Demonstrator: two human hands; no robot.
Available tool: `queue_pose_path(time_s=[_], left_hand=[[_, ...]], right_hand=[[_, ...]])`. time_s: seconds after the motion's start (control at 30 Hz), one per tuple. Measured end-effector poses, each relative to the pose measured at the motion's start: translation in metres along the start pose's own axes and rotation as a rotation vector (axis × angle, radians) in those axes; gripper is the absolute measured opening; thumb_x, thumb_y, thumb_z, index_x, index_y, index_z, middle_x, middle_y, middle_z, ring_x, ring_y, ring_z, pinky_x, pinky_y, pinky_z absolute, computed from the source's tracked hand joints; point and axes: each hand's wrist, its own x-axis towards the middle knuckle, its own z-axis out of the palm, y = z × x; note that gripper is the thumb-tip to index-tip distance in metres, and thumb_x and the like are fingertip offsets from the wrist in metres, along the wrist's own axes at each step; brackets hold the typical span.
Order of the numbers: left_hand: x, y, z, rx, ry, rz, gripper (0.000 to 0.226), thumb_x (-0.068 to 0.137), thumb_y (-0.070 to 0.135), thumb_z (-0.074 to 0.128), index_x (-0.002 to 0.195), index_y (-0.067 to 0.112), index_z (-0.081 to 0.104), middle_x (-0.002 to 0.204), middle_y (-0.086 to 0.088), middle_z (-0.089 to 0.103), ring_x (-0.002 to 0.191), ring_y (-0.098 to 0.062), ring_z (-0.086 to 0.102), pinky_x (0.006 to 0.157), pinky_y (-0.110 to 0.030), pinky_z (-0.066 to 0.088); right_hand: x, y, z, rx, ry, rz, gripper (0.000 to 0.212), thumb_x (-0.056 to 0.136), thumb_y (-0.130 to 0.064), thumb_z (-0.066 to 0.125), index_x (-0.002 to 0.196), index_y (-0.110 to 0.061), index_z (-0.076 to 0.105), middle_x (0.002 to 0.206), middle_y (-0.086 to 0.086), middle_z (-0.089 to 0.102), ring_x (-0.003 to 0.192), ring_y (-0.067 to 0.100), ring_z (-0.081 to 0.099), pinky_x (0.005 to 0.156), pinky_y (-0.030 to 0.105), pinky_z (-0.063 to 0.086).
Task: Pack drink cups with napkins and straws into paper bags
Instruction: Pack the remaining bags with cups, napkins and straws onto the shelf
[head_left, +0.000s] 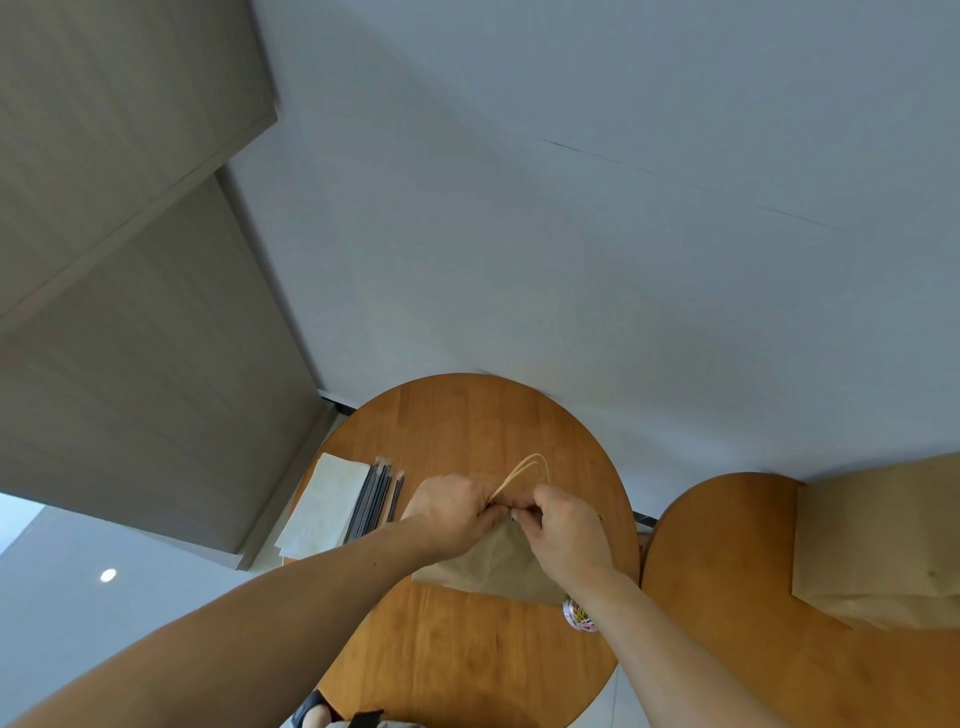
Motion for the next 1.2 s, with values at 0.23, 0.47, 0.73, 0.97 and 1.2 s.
queue_pose_path(time_s=[0.23,0.47,0.73,0.97,1.2], left_hand=[[-0.004,0.003,0.002,0.023,0.035,0.002,0.023,0.098,0.044,0.047,0.099,0.033,0.067,0.075,0.013,0.063,0.065,-0.009,0.053,0.055,-0.025,0.037],[-0.008,0.006,-0.014,-0.032,-0.014,0.015,0.019,0.094,0.048,0.053,0.097,0.034,0.066,0.078,0.012,0.066,0.069,-0.008,0.060,0.058,-0.022,0.047],[-0.033,-0.044,-0.022,-0.102,-0.065,-0.177,0.075,0.070,0.052,0.074,0.138,0.042,0.044,0.119,0.028,0.043,0.111,0.002,0.047,0.085,-0.016,0.042],[-0.045,-0.051,0.004,-0.245,-0.108,-0.353,0.003,0.086,0.037,0.066,0.087,0.040,0.064,0.093,0.016,0.063,0.087,-0.006,0.061,0.076,-0.028,0.056],[-0.044,-0.042,-0.010,-0.291,-0.030,-0.423,0.034,0.097,0.039,0.058,0.065,0.027,0.056,0.060,0.008,0.052,0.059,-0.010,0.052,0.054,-0.025,0.037]], right_hand=[[-0.001,-0.001,0.000,-0.059,0.010,-0.012,0.013,0.095,-0.033,0.063,0.094,-0.020,0.067,0.085,-0.008,0.067,0.074,0.008,0.062,0.067,0.028,0.055],[-0.022,0.000,-0.005,0.129,0.159,-0.143,0.015,0.092,-0.032,0.067,0.103,-0.022,0.070,0.099,-0.013,0.069,0.080,-0.003,0.063,0.069,0.013,0.052],[-0.050,0.052,-0.024,0.155,0.225,0.129,0.066,0.080,-0.049,0.075,0.135,-0.027,0.047,0.125,-0.013,0.050,0.090,0.016,0.063,0.082,0.037,0.057],[-0.048,0.063,0.001,0.487,-0.060,0.454,0.030,0.091,-0.030,0.070,0.118,-0.024,0.059,0.100,-0.010,0.070,0.070,0.008,0.071,0.069,0.039,0.060],[-0.038,0.061,-0.002,0.423,0.068,0.405,0.009,0.095,-0.032,0.064,0.087,-0.028,0.062,0.073,-0.019,0.071,0.065,0.003,0.069,0.063,0.030,0.059]])
